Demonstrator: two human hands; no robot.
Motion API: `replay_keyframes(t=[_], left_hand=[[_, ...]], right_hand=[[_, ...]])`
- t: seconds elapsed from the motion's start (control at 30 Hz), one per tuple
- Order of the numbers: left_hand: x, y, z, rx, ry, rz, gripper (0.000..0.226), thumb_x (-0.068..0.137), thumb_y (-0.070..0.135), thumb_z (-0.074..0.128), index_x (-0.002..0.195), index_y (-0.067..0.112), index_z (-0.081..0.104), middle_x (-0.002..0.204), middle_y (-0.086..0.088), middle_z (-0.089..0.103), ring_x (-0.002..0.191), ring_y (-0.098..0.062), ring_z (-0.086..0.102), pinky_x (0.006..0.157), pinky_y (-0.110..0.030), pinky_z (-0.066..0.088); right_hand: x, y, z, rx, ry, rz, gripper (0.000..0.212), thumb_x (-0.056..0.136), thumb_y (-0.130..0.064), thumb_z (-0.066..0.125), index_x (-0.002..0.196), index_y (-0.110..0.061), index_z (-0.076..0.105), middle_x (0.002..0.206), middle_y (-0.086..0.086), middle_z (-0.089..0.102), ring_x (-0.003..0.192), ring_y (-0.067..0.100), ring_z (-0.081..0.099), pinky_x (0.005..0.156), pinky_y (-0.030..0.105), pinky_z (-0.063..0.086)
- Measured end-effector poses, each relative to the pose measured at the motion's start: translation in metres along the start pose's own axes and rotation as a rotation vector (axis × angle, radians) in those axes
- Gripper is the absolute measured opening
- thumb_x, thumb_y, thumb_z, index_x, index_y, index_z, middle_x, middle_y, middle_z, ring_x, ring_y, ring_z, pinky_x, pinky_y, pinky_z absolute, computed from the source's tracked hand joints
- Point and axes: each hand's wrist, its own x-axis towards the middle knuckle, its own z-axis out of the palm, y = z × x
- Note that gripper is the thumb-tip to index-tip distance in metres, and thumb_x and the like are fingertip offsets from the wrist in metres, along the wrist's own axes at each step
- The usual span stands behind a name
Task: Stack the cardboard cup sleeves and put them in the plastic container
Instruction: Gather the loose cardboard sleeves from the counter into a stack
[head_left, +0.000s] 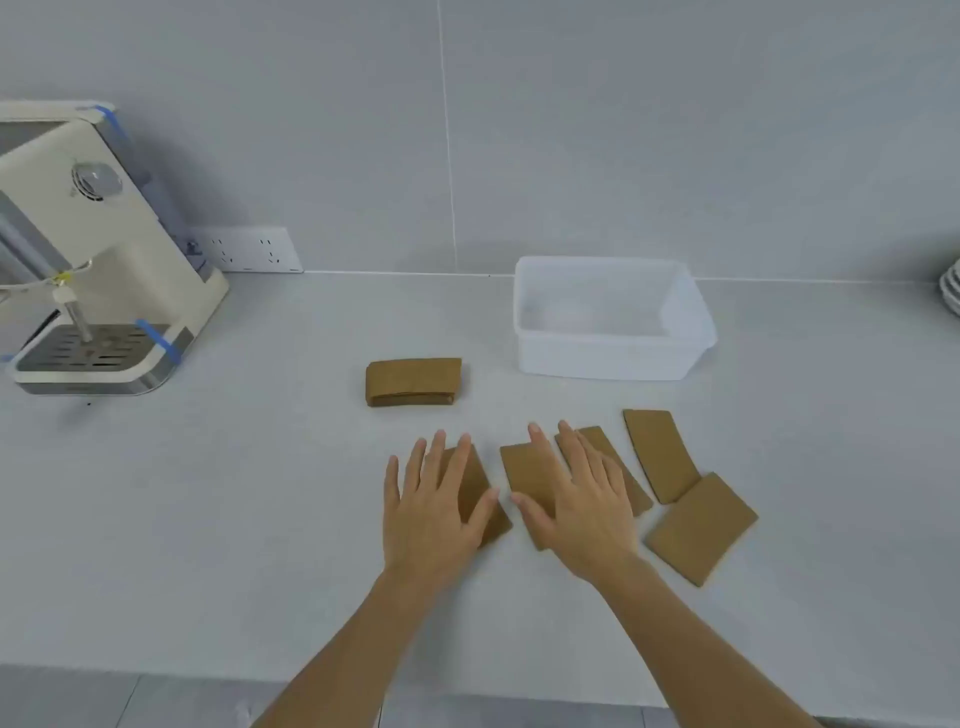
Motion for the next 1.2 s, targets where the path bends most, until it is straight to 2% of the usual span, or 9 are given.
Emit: replay_keyframes(t=[0.17, 0.3, 0.4, 0.6, 0.7, 0.83, 0.97, 1.07, 1.2], left_hand=[[-0.010, -0.007, 0.015, 0.014, -0.042, -0.012, 0.073, 0.087, 0.066, 0.010, 0.137, 0.025, 0.043, 0.141, -0.005, 0.051, 0.132, -0.027, 0.045, 0.112, -0.045, 0.022], [-0.012, -0.010, 0.021, 0.009, -0.102, 0.002, 0.084, 0.083, 0.070, 0.002, 0.137, 0.023, 0.045, 0.144, -0.007, 0.047, 0.136, -0.027, 0.038, 0.112, -0.045, 0.018], [-0.012, -0.010, 0.022, 0.023, -0.109, 0.004, 0.082, 0.084, 0.069, 0.004, 0.136, 0.022, 0.046, 0.143, -0.008, 0.048, 0.135, -0.027, 0.041, 0.111, -0.046, 0.022], [-0.012, -0.011, 0.022, 0.056, -0.113, 0.009, 0.075, 0.088, 0.064, 0.010, 0.131, 0.021, 0.052, 0.136, -0.009, 0.056, 0.127, -0.028, 0.050, 0.106, -0.047, 0.031], [-0.012, -0.010, 0.020, 0.046, -0.116, 0.009, 0.077, 0.087, 0.065, 0.006, 0.133, 0.021, 0.050, 0.139, -0.009, 0.053, 0.129, -0.028, 0.048, 0.108, -0.045, 0.027], [-0.012, -0.011, 0.019, 0.024, -0.131, 0.032, 0.095, 0.073, 0.073, -0.014, 0.146, 0.025, 0.026, 0.156, -0.005, 0.026, 0.144, -0.024, 0.020, 0.115, -0.041, 0.003], [-0.010, -0.010, 0.011, 0.004, -0.140, 0.011, 0.089, 0.073, 0.072, -0.003, 0.147, 0.028, 0.021, 0.159, -0.003, 0.017, 0.146, -0.021, 0.009, 0.117, -0.038, 0.001], [-0.009, -0.008, -0.004, -0.233, -0.034, -0.044, 0.081, 0.078, 0.069, 0.014, 0.143, 0.025, 0.032, 0.156, -0.001, 0.024, 0.144, -0.020, 0.016, 0.117, -0.036, 0.007], [-0.006, 0.005, -0.034, -0.985, 0.066, -0.279, 0.049, 0.090, 0.046, 0.048, 0.135, 0.030, 0.040, 0.144, 0.007, 0.040, 0.131, -0.009, 0.032, 0.108, -0.031, 0.026]], right_hand=[[-0.011, 0.001, 0.016, 0.007, 0.001, -0.001, 0.072, 0.082, -0.064, 0.036, 0.141, -0.024, 0.032, 0.136, 0.011, 0.055, 0.121, 0.026, 0.057, 0.094, 0.040, 0.048], [-0.014, -0.002, 0.019, 0.034, -0.065, 0.047, 0.074, 0.086, -0.067, 0.020, 0.137, -0.017, 0.037, 0.132, 0.012, 0.059, 0.119, 0.026, 0.059, 0.092, 0.039, 0.050], [-0.015, -0.002, 0.022, 0.036, -0.116, 0.083, 0.073, 0.082, -0.067, 0.030, 0.133, -0.016, 0.044, 0.128, 0.012, 0.062, 0.114, 0.025, 0.062, 0.089, 0.038, 0.052], [-0.013, -0.005, 0.020, 0.011, -0.227, 0.102, 0.076, 0.091, -0.060, 0.008, 0.119, -0.013, 0.059, 0.118, 0.009, 0.068, 0.109, 0.025, 0.065, 0.085, 0.039, 0.053], [-0.011, -0.006, 0.019, 0.028, -0.239, 0.081, 0.066, 0.089, -0.057, 0.023, 0.118, -0.011, 0.061, 0.126, 0.012, 0.063, 0.117, 0.026, 0.060, 0.092, 0.042, 0.049], [-0.003, -0.008, 0.008, 0.093, -0.328, 0.022, 0.055, 0.094, -0.040, 0.038, 0.141, -0.013, 0.030, 0.154, 0.010, 0.024, 0.144, 0.023, 0.020, 0.114, 0.038, 0.020], [0.009, -0.013, -0.008, 0.216, -0.381, 0.115, 0.057, 0.089, -0.024, 0.053, 0.140, -0.014, 0.031, 0.147, 0.007, 0.033, 0.135, 0.026, 0.031, 0.109, 0.038, 0.025], [0.016, -0.016, -0.019, 0.418, -0.361, 0.272, 0.064, 0.083, -0.024, 0.063, 0.140, -0.017, 0.034, 0.145, 0.005, 0.035, 0.133, 0.025, 0.034, 0.110, 0.040, 0.027], [0.019, -0.028, -0.035, 0.765, -0.329, 0.365, 0.061, 0.081, -0.024, 0.067, 0.137, -0.020, 0.040, 0.141, 0.001, 0.040, 0.128, 0.020, 0.040, 0.107, 0.042, 0.038]])
